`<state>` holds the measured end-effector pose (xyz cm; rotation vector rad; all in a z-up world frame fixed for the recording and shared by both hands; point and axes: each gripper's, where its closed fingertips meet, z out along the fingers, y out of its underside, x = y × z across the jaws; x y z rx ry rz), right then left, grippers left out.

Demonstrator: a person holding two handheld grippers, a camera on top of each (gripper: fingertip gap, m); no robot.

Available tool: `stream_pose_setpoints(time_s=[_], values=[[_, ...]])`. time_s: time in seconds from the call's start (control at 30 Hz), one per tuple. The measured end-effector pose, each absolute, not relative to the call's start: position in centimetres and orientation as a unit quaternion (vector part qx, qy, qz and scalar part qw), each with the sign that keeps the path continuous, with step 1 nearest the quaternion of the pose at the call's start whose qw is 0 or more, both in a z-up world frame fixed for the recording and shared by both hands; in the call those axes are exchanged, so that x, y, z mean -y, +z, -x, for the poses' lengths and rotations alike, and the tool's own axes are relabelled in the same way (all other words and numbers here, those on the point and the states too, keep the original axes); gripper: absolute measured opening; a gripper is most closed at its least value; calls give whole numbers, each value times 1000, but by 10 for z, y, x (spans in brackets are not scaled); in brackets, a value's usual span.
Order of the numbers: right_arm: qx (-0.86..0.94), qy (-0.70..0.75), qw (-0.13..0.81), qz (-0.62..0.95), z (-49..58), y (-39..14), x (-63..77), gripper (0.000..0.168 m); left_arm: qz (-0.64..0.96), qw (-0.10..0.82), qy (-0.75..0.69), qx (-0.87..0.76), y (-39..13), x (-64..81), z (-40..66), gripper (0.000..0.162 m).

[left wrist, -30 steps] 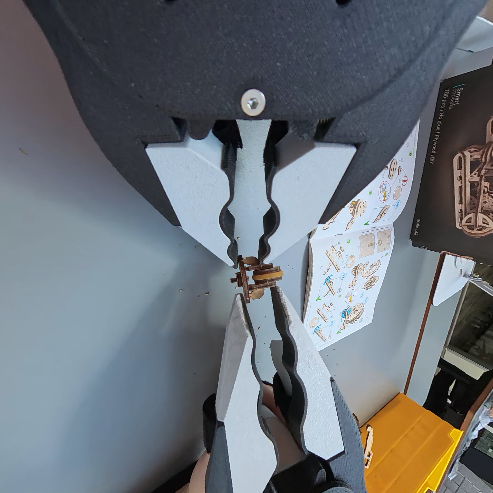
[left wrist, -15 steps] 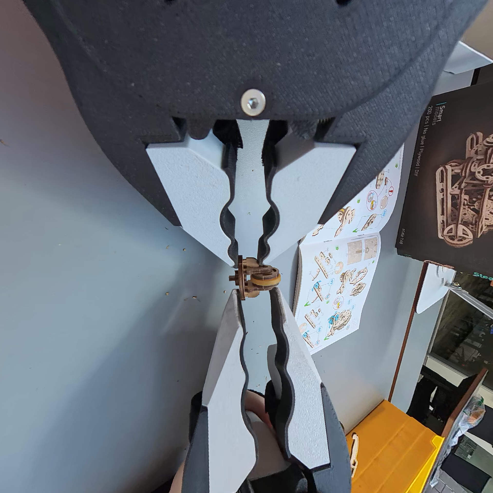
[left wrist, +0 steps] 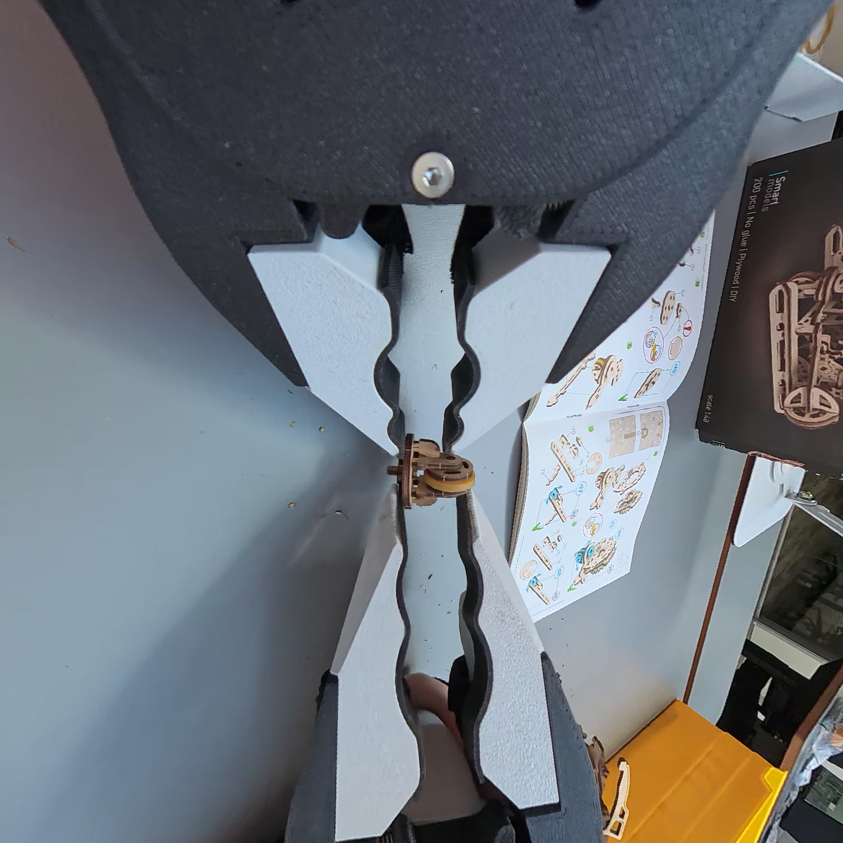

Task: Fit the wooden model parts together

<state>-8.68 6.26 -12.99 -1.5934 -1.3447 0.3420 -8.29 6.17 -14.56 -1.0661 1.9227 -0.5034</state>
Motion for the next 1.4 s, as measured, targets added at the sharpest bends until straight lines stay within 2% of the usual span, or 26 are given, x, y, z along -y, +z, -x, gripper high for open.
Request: stream_pose_setpoints(time_s=[0.1,0.17,1.07,1.13,1.4], values=[[558,140,488,657,88,-132,-61,22,433,433,-196,-766,-146,-65,82,26],[557,142,489,656,88,-131,-61,22,427,432,-197,-769,-146,-63,82,21],[549,159,455,682,89,-138,-58,21,422,417,-169,-787,-152,-58,83,16],[552,161,454,681,89,-138,-57,22,420,411,-171,-791,-154,-56,83,10],[547,150,467,679,86,-138,-64,23,434,428,-177,-773,-152,-65,81,15]])
